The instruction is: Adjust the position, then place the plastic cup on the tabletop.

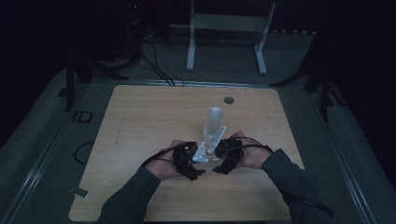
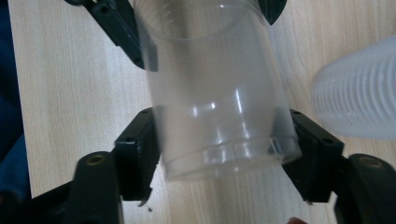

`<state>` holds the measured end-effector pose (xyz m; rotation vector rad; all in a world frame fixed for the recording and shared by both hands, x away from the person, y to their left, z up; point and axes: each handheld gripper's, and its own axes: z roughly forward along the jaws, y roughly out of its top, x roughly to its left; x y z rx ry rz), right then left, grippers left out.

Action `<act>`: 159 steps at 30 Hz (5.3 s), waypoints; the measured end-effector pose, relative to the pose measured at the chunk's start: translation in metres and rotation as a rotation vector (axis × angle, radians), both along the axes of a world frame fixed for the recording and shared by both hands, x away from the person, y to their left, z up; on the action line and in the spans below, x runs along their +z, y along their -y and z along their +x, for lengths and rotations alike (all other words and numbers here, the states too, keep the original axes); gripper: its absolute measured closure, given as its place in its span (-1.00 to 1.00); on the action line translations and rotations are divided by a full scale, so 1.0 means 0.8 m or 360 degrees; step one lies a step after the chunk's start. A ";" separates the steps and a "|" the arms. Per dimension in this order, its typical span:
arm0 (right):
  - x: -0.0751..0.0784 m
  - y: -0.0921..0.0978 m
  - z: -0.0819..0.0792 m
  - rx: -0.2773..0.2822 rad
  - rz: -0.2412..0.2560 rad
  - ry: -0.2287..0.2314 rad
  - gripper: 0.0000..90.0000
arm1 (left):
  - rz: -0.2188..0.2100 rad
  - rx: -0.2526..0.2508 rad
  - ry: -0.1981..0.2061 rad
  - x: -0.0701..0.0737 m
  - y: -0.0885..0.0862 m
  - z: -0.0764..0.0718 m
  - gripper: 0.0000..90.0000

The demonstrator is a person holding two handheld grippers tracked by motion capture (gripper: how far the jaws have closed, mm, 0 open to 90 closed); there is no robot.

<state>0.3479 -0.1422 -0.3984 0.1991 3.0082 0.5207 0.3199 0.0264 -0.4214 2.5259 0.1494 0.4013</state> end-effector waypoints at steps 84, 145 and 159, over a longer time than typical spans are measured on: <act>-0.023 0.069 -0.001 -0.0493 0.0564 0.0203 -0.07 | -0.0349 0.0381 -0.0016 0.001 -0.035 0.016 -0.63; -0.041 0.072 -0.012 -0.0726 0.1256 0.0287 -0.07 | -0.0621 0.0498 -0.0084 0.001 -0.047 0.023 -0.45; -0.041 0.073 -0.016 -0.0729 0.1341 0.0323 -0.07 | -0.0687 0.0495 -0.0059 0.006 -0.050 0.021 -0.45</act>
